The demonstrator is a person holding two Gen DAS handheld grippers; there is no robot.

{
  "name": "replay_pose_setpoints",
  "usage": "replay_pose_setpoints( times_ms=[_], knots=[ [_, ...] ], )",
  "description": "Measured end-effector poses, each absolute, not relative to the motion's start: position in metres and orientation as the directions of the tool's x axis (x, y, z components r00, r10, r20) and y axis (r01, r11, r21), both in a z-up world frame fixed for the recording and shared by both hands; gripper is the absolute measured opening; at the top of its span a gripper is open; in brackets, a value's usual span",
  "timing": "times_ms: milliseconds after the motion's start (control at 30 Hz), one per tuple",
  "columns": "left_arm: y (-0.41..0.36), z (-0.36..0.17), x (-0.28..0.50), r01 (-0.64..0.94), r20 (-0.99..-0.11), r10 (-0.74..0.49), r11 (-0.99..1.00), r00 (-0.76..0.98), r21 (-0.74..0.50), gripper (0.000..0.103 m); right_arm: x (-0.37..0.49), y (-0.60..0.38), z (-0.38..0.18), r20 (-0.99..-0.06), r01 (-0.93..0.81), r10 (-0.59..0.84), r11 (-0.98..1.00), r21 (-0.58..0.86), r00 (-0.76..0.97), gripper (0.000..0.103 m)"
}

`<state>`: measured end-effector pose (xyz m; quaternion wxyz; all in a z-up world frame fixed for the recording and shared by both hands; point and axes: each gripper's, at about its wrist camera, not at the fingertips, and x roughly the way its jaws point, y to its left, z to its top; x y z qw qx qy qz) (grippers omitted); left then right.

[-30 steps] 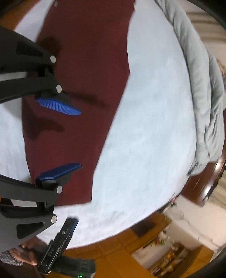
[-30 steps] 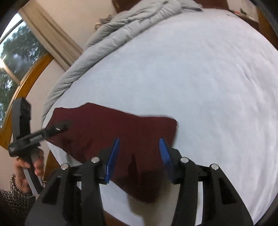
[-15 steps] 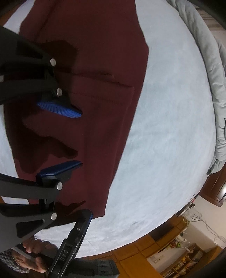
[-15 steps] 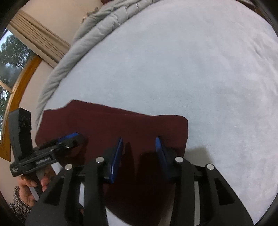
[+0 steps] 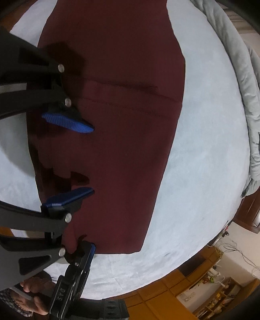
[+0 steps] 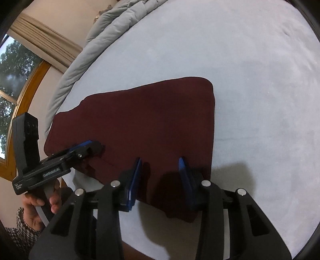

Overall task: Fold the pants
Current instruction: 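Grasp the folded trouser edge with the left gripper, then lift the held edge with the left gripper and fold it over the trousers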

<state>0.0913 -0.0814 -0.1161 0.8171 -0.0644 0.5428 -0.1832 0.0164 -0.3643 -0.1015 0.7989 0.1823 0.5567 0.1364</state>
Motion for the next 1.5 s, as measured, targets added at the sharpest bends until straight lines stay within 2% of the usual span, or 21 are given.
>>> replay_pose_setpoints(
  times_ms=[167,267,367,467,600,767,900,1100,1167,1233,1333,1500],
  knots=[
    [-0.075,-0.108,0.09,0.216,-0.854,-0.393,0.917,0.342,-0.335,0.064,0.015,-0.36,-0.085,-0.845,-0.023,0.402,0.906,0.422,0.353,0.039],
    [-0.061,-0.088,0.084,0.199,-0.832,-0.403,0.915,0.382,-0.352,0.064,0.009,-0.355,-0.058,-0.798,-0.039,0.446,0.881,0.472,0.405,0.041],
    [-0.02,-0.063,0.071,0.158,-0.809,-0.369,0.929,0.458,-0.335,0.064,0.003,-0.34,-0.038,-0.762,-0.09,0.49,0.86,0.502,0.423,0.047],
    [0.055,-0.054,0.054,-0.012,-0.811,-0.27,0.947,0.519,-0.322,0.066,0.004,-0.322,-0.032,-0.753,-0.136,0.514,0.851,0.506,0.411,0.048],
    [0.147,-0.07,0.031,-0.247,-0.838,-0.135,0.92,0.528,-0.304,0.066,0.017,-0.301,-0.038,-0.765,-0.162,0.514,0.855,0.492,0.388,0.048],
    [0.222,-0.106,0.014,-0.393,-0.824,-0.181,0.811,0.537,-0.433,0.066,0.033,-0.281,-0.051,-0.785,-0.163,0.508,0.86,0.484,0.354,0.048],
    [0.239,-0.133,0.029,-0.401,-0.783,-0.277,0.736,0.557,-0.545,0.066,0.037,-0.275,-0.061,-0.798,-0.153,0.499,0.866,0.476,0.337,0.048],
    [0.254,-0.133,0.057,-0.382,-0.737,-0.322,0.693,0.594,-0.611,0.07,0.039,-0.277,-0.076,-0.822,-0.128,0.475,0.879,0.458,0.316,0.049],
    [0.252,-0.125,0.06,-0.379,-0.733,-0.324,0.692,0.598,-0.615,0.07,0.039,-0.276,-0.08,-0.825,-0.121,0.472,0.88,0.459,0.31,0.048],
    [0.246,-0.11,0.057,-0.3,-0.689,-0.331,0.72,0.644,-0.626,0.066,0.037,-0.274,-0.083,-0.828,-0.125,0.472,0.881,0.456,0.302,0.048],
    [0.238,-0.097,0.061,-0.253,-0.678,-0.318,0.757,0.662,-0.603,0.065,0.037,-0.271,-0.086,-0.833,-0.127,0.466,0.884,0.449,0.297,0.048],
    [0.243,-0.124,0.089,-0.323,-0.743,-0.287,0.764,0.605,-0.558,0.068,0.035,-0.274,-0.089,-0.832,-0.131,0.471,0.882,0.453,0.294,0.049]
  ],
)
